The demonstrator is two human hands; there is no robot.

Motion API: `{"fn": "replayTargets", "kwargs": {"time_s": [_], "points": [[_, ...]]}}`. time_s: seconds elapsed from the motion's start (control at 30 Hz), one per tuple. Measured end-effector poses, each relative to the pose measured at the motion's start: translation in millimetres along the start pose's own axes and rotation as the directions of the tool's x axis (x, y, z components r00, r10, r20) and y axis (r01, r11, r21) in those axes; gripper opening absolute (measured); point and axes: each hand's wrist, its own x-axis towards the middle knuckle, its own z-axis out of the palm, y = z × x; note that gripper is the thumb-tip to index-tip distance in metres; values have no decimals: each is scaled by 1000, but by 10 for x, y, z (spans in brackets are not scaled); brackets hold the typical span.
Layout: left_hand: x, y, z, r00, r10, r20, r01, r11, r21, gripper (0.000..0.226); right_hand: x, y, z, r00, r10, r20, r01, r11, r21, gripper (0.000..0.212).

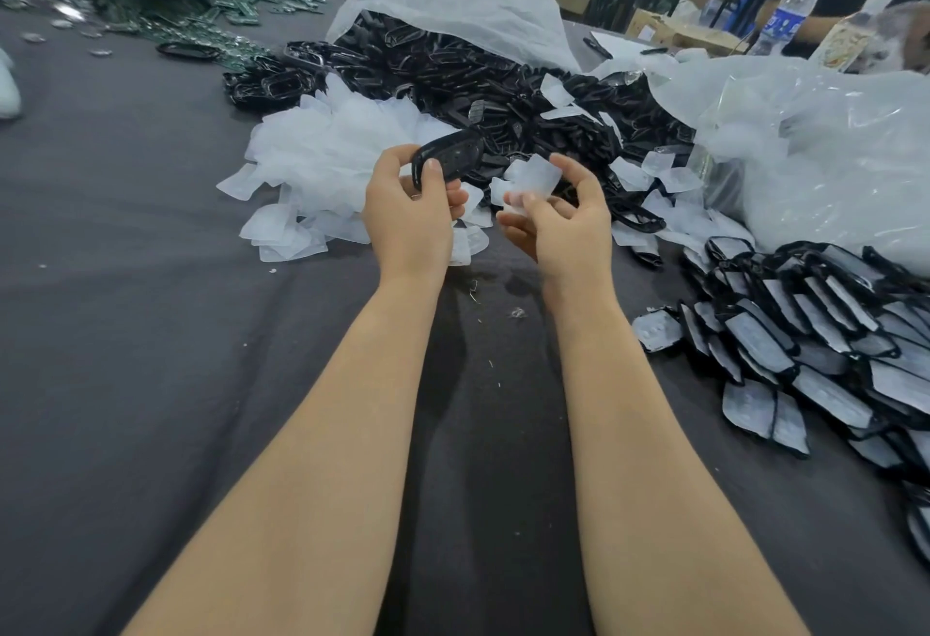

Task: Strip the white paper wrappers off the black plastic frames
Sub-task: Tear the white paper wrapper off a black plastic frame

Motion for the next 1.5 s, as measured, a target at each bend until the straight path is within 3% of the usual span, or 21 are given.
{"fn": "replayTargets", "kwargs": {"time_s": [0.17, 0.27, 0.43, 0.57, 0.77, 0.87, 0.93, 1.03, 1.13, 1.3, 1.5], "points": [[-39, -10, 21, 996, -4, 88, 0, 999, 54, 11, -10, -22, -17, 996, -38, -79, 34, 998, -47, 13], [-41, -16, 27, 992, -19, 123, 12, 998, 58, 12, 5, -14, -32, 989, -73, -126, 64, 995, -75, 14], [-33, -20, 19, 991, -22, 130, 14, 998, 60, 14, 20, -56, -40, 997, 15, -74, -8, 996, 94, 13], [-40, -14, 10, 992, -19, 128, 11, 998, 65, 23, 8, -62, -36, 998, 59, -30, -56, 994, 92, 15], [-32, -4, 12, 993, -28, 118, 20, 998, 65, 14, -1, -94, -58, 998, 66, -18, -64, 993, 103, 18], [-30, -5, 14, 992, -25, 124, 17, 997, 73, 14, -14, -107, -71, 999, 16, 45, -18, 999, 36, 17], [-30, -11, 15, 990, -19, 139, 8, 997, 82, 16, -25, -108, -59, 995, -69, 79, 77, 992, -100, 14], [-39, -16, 9, 982, -1, 190, -21, 993, 116, 18, -44, -98, -18, 974, -206, 98, 225, 933, -282, 13], [-54, -10, 11, 967, 13, 254, -48, 990, 134, 28, -47, -68, 4, 962, -264, 66, 269, 886, -376, 11], [-63, -7, 41, 941, 6, 337, -42, 994, 99, 16, -17, -17, 6, 964, -267, -21, 236, 884, -403, 7], [-72, -6, 49, 926, -7, 377, -23, 997, 75, 13, -40, -9, 37, 967, -239, -89, 205, 936, -286, 20]]}}
